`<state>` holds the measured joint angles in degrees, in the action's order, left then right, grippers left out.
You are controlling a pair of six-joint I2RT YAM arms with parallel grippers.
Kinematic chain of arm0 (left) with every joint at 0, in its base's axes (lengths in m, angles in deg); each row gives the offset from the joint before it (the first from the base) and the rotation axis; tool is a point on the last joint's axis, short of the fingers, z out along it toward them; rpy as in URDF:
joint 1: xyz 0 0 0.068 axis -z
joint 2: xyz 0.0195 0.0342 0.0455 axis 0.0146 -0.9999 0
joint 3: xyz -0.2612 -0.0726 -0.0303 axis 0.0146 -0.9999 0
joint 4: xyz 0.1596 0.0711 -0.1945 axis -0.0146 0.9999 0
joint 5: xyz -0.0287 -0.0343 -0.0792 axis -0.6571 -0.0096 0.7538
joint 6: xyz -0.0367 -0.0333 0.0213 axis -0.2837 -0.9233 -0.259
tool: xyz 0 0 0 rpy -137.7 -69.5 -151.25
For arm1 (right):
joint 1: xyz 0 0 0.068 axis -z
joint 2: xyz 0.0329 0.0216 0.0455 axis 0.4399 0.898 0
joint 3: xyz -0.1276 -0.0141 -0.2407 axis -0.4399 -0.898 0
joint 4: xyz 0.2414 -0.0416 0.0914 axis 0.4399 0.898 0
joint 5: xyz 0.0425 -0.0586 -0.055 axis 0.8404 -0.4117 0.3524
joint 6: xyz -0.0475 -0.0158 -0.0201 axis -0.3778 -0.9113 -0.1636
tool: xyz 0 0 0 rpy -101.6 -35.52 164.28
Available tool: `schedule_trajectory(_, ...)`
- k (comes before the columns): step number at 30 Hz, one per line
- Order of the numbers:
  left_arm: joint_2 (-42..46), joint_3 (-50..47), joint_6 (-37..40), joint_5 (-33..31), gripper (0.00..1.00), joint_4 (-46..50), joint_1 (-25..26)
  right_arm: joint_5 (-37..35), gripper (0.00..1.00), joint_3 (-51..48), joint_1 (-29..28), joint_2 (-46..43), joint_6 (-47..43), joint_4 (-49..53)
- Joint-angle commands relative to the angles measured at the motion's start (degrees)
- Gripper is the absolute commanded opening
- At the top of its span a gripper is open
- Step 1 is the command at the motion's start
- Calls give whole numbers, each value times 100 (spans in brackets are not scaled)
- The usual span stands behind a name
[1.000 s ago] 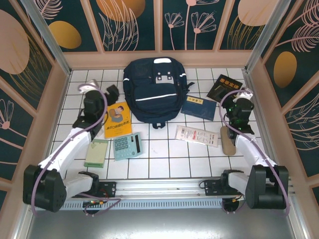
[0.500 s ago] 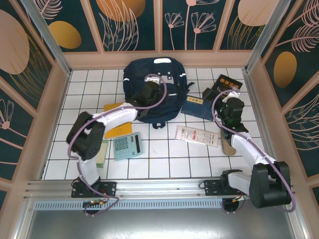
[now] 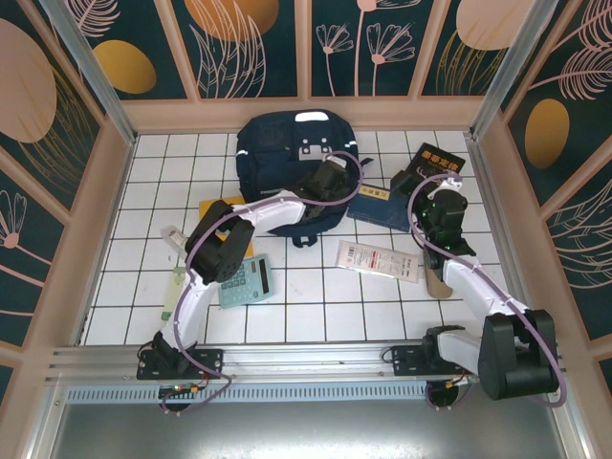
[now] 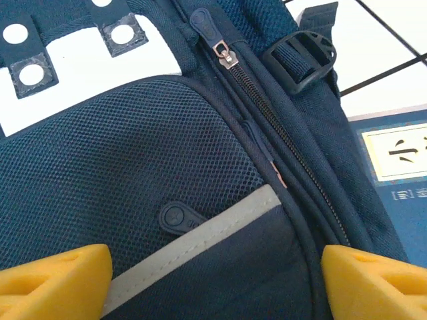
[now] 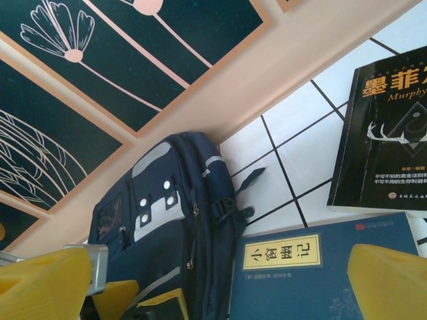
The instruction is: Pack the student bag
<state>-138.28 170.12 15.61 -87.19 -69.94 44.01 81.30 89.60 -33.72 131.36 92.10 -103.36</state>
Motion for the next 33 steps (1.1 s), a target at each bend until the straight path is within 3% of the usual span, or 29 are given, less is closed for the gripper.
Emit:
schedule_trajectory(1, -309, 253, 403, -646, 82, 366, 24, -38, 99, 33, -26, 3, 77, -81)
schedule_trajectory(3, -401, 250, 494, -889, 78, 373, 23, 31, 99, 38, -28, 10, 77, -104)
schedule_trajectory(4, -430, 254, 539, -1004, 72, 368, 24, 76, 99, 31, -35, 20, 72, -122)
schedule_trajectory(10, -131, 6, 446, -1294, 8, 230, 32, 419, 99, 153, -51, 186, 10, -118)
schedule_trajectory(11, -8, -69, 417, -1290, 2, 191, 31, 461, 99, 174, -63, 216, -10, -118)
schedule_trajectory(20, 1363, -741, 177, -1238, 0, 9, 35, 995, 98, 615, -435, 751, -296, 110)
schedule_trajectory(23, 1715, -912, 134, -1145, 0, -16, 42, 1175, 88, 708, -583, 902, -450, 91)
schedule_trajectory(27, 2031, -1062, 184, -1238, 0, 12, 42, 1341, 66, 885, -788, 1223, -754, 124)
schedule_trajectory(31, 2326, -1296, 271, -1302, 0, -91, 40, 1356, 54, 946, -1000, 1519, -1017, -10)
schedule_trajectory(33, 2439, -1380, 267, -1265, 0, -88, 35, 1301, 54, 818, -1057, 1639, -1084, -477)
